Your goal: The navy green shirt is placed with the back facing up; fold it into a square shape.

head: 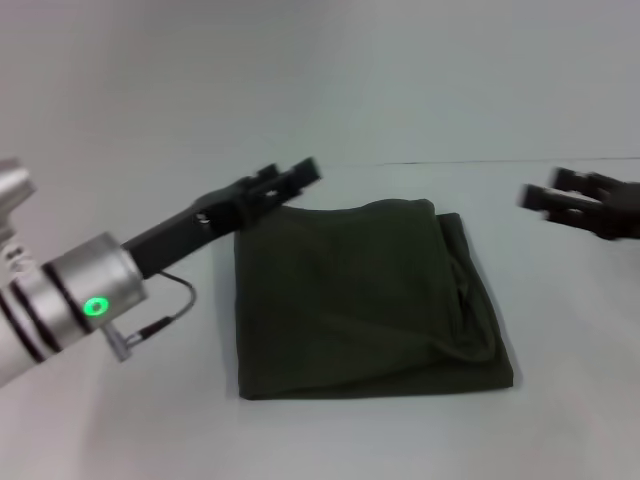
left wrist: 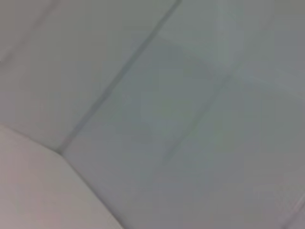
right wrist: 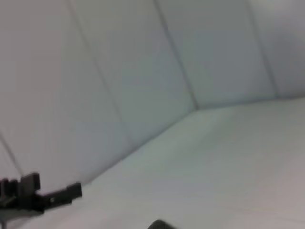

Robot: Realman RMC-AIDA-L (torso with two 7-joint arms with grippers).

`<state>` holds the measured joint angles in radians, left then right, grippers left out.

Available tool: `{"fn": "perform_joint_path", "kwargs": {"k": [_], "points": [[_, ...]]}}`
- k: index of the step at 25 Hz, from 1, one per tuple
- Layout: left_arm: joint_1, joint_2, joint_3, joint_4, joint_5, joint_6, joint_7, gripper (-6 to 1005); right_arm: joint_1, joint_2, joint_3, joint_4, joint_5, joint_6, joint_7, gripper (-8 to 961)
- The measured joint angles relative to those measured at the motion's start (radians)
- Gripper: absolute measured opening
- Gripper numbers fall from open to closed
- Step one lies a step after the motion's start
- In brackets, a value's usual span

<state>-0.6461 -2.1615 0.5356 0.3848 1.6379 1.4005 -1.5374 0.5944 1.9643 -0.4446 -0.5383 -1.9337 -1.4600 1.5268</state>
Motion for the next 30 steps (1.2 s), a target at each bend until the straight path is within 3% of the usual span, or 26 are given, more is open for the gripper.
{"fn": "perform_joint_path", "kwargs": {"k": [6, 9, 10, 15, 19, 26, 30], "points": [[0.051, 0.002, -0.045, 0.033, -0.007, 0.012, 0.036, 938, 0.140, 0.024, -0.260, -0.010, -0.026, 0.218, 0.028, 915], [0.062, 0.000, -0.059, 0.035, -0.008, 0.005, 0.065, 934, 0.181, 0.054, -0.374, -0.031, -0.060, 0.319, 0.005, 915], [0.063, 0.000, -0.060, 0.033, -0.008, 0.005, 0.069, 933, 0.195, 0.077, -0.437, -0.049, -0.099, 0.392, 0.002, 915], [0.063, -0.001, -0.061, 0.028, -0.008, -0.004, 0.075, 936, 0.200, 0.106, -0.493, -0.062, -0.191, 0.507, 0.004, 916], [0.065, -0.002, -0.062, 0.027, -0.010, -0.011, 0.075, 936, 0.183, 0.114, -0.496, -0.054, -0.262, 0.581, 0.014, 916], [0.058, -0.002, -0.062, 0.026, -0.017, -0.013, 0.068, 935, 0.108, 0.100, -0.477, -0.069, -0.278, 0.627, 0.052, 916], [0.055, -0.001, -0.062, 0.026, -0.020, -0.027, 0.068, 935, 0.077, 0.094, -0.407, -0.085, -0.273, 0.611, 0.053, 916]]}}
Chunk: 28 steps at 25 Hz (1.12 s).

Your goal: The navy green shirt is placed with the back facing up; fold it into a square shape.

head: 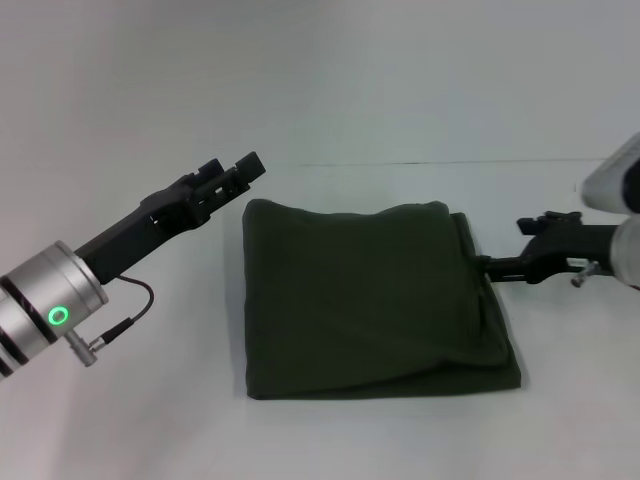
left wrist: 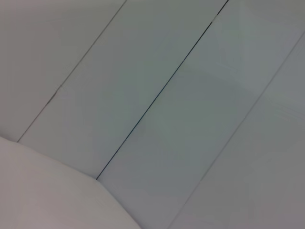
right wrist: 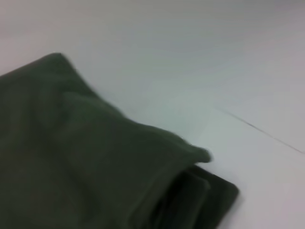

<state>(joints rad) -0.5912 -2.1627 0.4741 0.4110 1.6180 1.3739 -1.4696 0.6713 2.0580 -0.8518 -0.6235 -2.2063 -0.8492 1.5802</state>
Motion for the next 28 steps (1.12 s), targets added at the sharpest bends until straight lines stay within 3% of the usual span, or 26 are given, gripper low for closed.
{"fn": "perform_joint_path", "kwargs": {"k": [6, 10, 13, 19, 28], "points": [[-0.001, 0.002, 0.000, 0.003, 0.000, -0.011, 0.009, 935, -0.042, -0.025, 0.171, -0.021, 0.115, -0.186, -0.058, 916], [0.004, 0.008, 0.024, 0.027, 0.017, 0.014, 0.078, 936, -0.091, -0.058, 0.257, -0.012, 0.270, -0.397, -0.119, 916], [0.008, 0.011, 0.052, 0.051, 0.051, 0.048, 0.140, 936, -0.134, -0.067, 0.281, -0.002, 0.345, -0.545, -0.168, 916], [-0.008, 0.033, 0.135, 0.097, 0.222, 0.167, 0.255, 935, -0.182, -0.075, 0.255, 0.001, 0.295, -0.781, -0.259, 916], [-0.027, 0.030, 0.190, 0.091, 0.324, 0.140, 0.322, 935, -0.172, -0.049, 0.249, 0.013, 0.157, -0.790, -0.305, 916]]}}
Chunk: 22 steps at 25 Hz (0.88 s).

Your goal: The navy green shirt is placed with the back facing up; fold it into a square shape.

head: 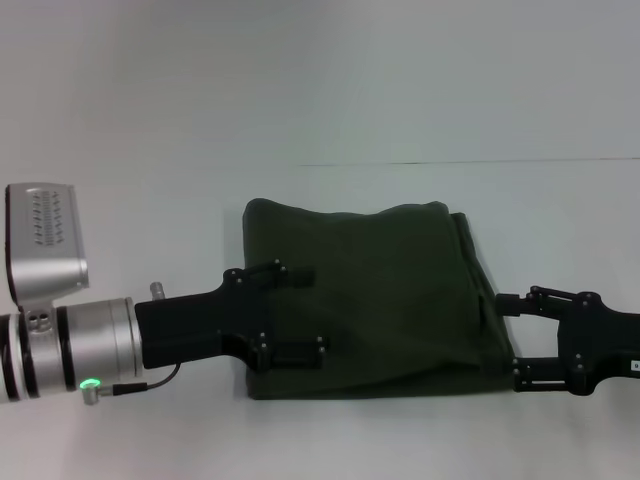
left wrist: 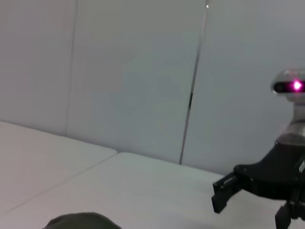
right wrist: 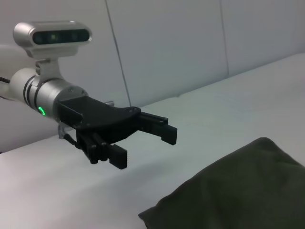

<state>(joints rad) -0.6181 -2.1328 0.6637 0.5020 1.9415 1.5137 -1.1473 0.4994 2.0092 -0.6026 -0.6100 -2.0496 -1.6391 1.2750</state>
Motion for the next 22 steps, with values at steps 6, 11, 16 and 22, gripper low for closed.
{"fn": "perform_joint_path", "kwargs": {"k": [6, 11, 16, 22], "points": [[0.000, 0.000, 0.006, -0.002, 0.015, -0.002, 0.007, 936, 0.001, 0.000, 0.000, 0.001, 0.000, -0.001, -0.003, 916], [0.001, -0.001, 0.009, -0.002, 0.025, 0.003, 0.009, 936, 0.006, 0.000, -0.002, 0.001, 0.003, 0.005, -0.007, 916], [0.008, -0.002, 0.005, -0.002, 0.026, 0.005, 0.012, 935, 0.012, 0.001, -0.003, 0.002, 0.000, 0.009, -0.007, 916], [0.010, -0.002, 0.004, -0.001, 0.027, 0.030, 0.012, 936, 0.013, 0.002, -0.002, 0.003, 0.002, 0.009, -0.008, 916]]}}
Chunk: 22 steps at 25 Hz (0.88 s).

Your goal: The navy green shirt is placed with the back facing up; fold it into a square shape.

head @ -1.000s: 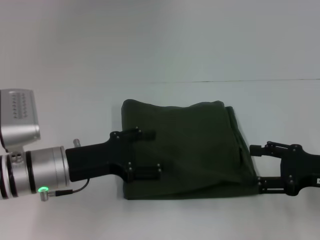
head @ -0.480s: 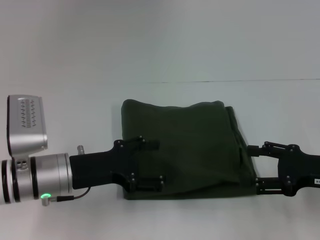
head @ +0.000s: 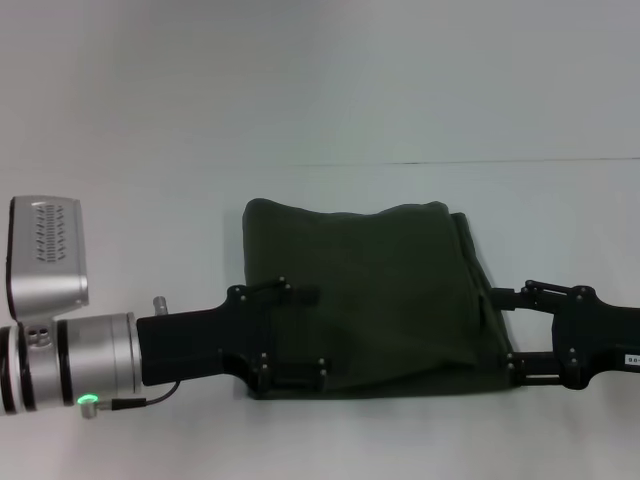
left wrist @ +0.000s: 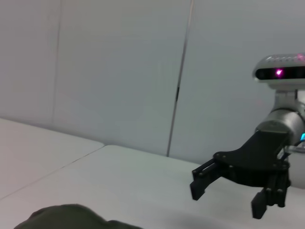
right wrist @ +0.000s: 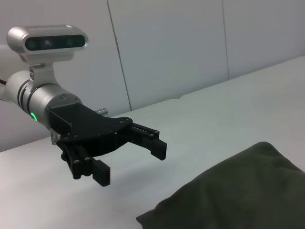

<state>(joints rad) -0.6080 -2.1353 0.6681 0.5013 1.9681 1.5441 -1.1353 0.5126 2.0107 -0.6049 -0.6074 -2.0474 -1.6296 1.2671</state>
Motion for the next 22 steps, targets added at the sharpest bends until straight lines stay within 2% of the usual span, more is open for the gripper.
{"fn": "perform_joint_path", "kwargs": {"k": [22], "points": [[0.013, 0.000, 0.002, 0.000, 0.000, 0.014, 0.000, 936, 0.004, 0.000, 0.001, 0.000, 0.001, -0.001, -0.005, 916]]}}
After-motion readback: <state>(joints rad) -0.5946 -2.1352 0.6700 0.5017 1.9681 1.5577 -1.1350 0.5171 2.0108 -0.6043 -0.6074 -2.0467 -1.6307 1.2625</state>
